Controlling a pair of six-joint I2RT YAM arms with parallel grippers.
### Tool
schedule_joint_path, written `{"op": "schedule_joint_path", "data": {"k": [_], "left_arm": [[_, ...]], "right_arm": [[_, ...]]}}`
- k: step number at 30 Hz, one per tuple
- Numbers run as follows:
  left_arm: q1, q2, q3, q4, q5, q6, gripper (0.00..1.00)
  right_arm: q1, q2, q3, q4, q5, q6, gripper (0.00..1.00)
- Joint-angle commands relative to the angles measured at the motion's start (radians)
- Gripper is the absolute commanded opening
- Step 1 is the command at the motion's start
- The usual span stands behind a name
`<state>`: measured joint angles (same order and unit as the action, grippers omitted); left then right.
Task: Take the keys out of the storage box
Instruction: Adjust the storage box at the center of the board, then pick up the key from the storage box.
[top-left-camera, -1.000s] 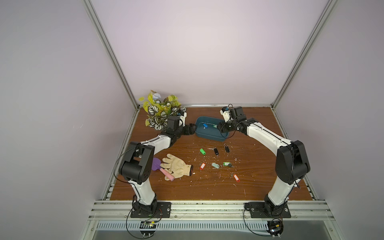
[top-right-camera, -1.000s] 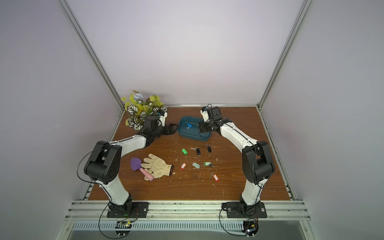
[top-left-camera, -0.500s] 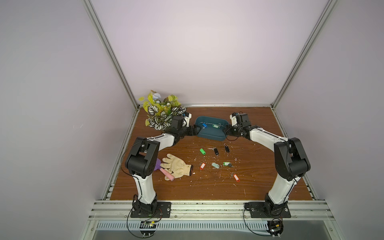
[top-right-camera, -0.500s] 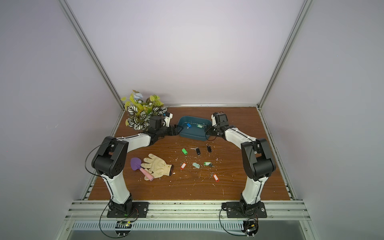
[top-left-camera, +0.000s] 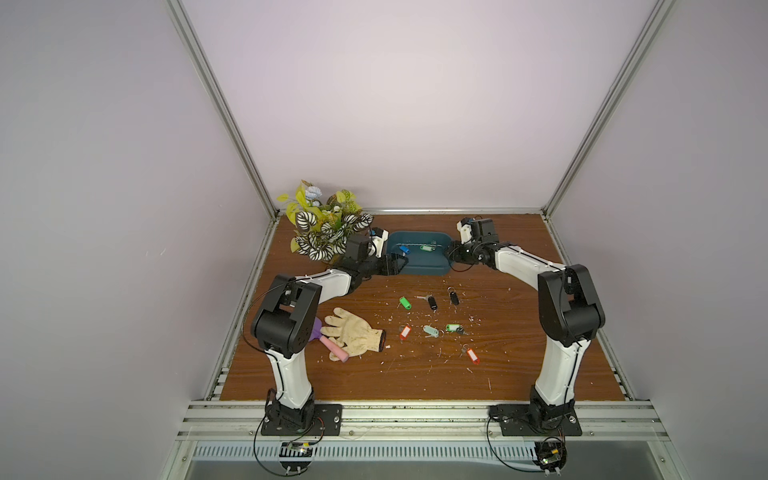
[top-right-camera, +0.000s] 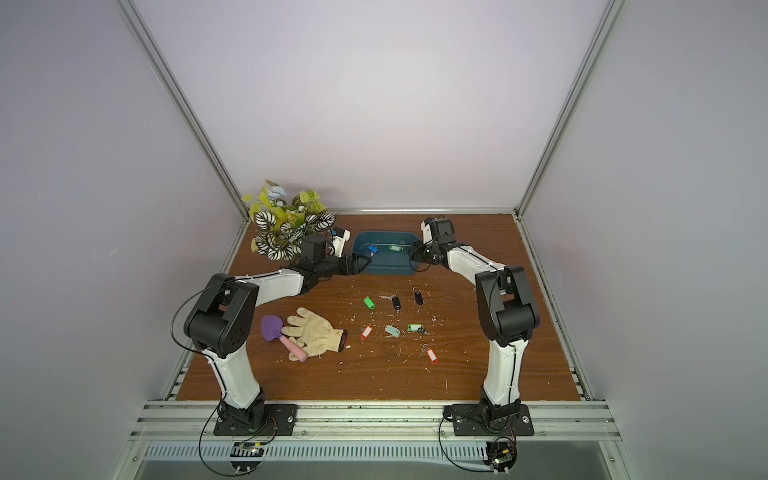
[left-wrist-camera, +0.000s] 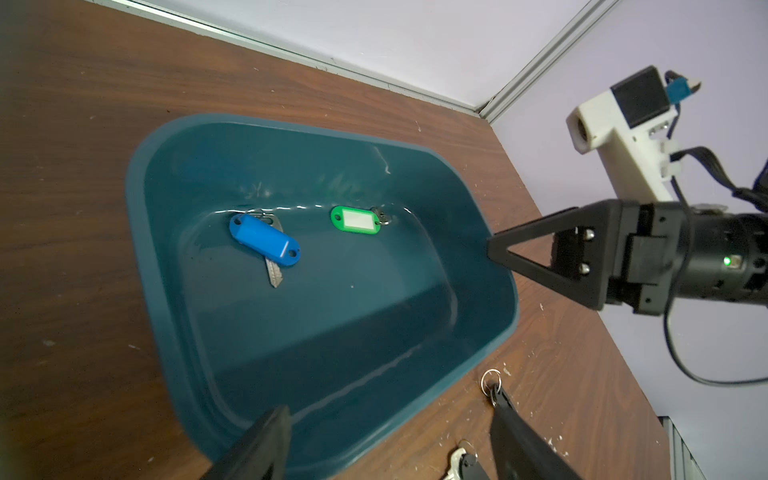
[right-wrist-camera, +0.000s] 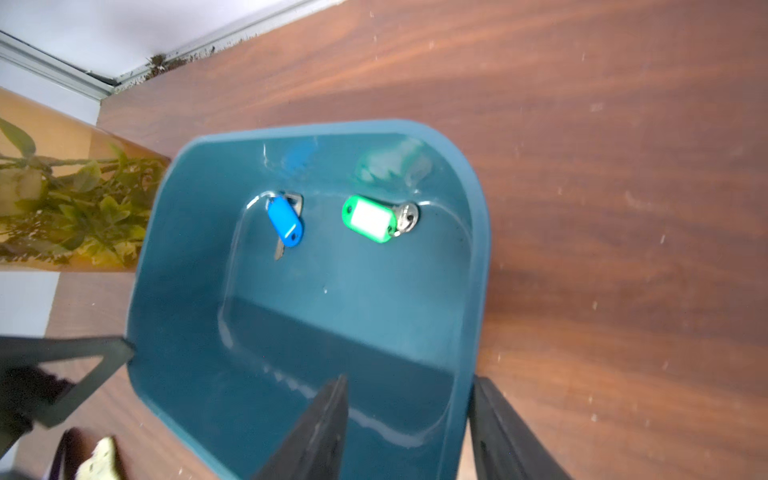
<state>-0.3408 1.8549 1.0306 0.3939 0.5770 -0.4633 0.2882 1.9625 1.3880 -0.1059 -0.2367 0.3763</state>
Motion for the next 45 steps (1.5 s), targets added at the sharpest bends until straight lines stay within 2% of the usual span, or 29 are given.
{"op": "schedule_joint_path", "data": {"k": [1,7,10,13,16,21,22,24,28,31,33,40,45], "left_arm": [[-0.008,-0.05,-0.024,-0.013,0.014,0.002,0.8],[0.029,-0.106,-0.079,-0.043,0.001,0.003,0.8],[0.056,-0.153,-0.104,-0.044,-0.013,0.008,0.81],[0.065,-0.187,-0.106,-0.065,-0.05,0.025,0.82],[0.068,-0.207,-0.114,-0.066,-0.067,0.031,0.82],[0.071,-0.216,-0.121,-0.065,-0.077,0.038,0.83],[0.073,-0.215,-0.121,-0.066,-0.077,0.038,0.83],[0.076,-0.212,-0.119,-0.066,-0.074,0.04,0.83],[0.08,-0.21,-0.122,-0.064,-0.069,0.039,0.83],[0.084,-0.21,-0.123,-0.063,-0.071,0.041,0.83],[0.085,-0.209,-0.122,-0.066,-0.072,0.042,0.83],[0.092,-0.206,-0.121,-0.075,-0.077,0.051,0.83],[0.093,-0.198,-0.118,-0.078,-0.08,0.052,0.83]], "right_arm": [[-0.009,-0.001,0.105,-0.09,0.069,-0.086,0.55],[0.004,-0.017,0.216,-0.185,0.177,-0.176,0.6],[0.054,0.012,0.268,-0.188,0.128,-0.222,0.59],[0.117,0.116,0.4,-0.266,0.142,-0.253,0.58],[0.134,0.222,0.526,-0.343,0.123,-0.23,0.57],[0.14,0.285,0.549,-0.338,0.16,-0.12,0.58],[0.142,0.288,0.537,-0.326,0.175,-0.093,0.75],[0.141,0.286,0.511,-0.293,0.194,-0.057,0.79],[0.14,0.306,0.517,-0.256,0.208,-0.018,0.75],[0.132,0.352,0.584,-0.28,0.218,0.018,0.61],[0.127,0.379,0.615,-0.289,0.215,0.037,0.56],[0.129,0.428,0.644,-0.295,0.216,0.074,0.54],[0.139,0.377,0.548,-0.235,0.267,0.08,0.55]]}}
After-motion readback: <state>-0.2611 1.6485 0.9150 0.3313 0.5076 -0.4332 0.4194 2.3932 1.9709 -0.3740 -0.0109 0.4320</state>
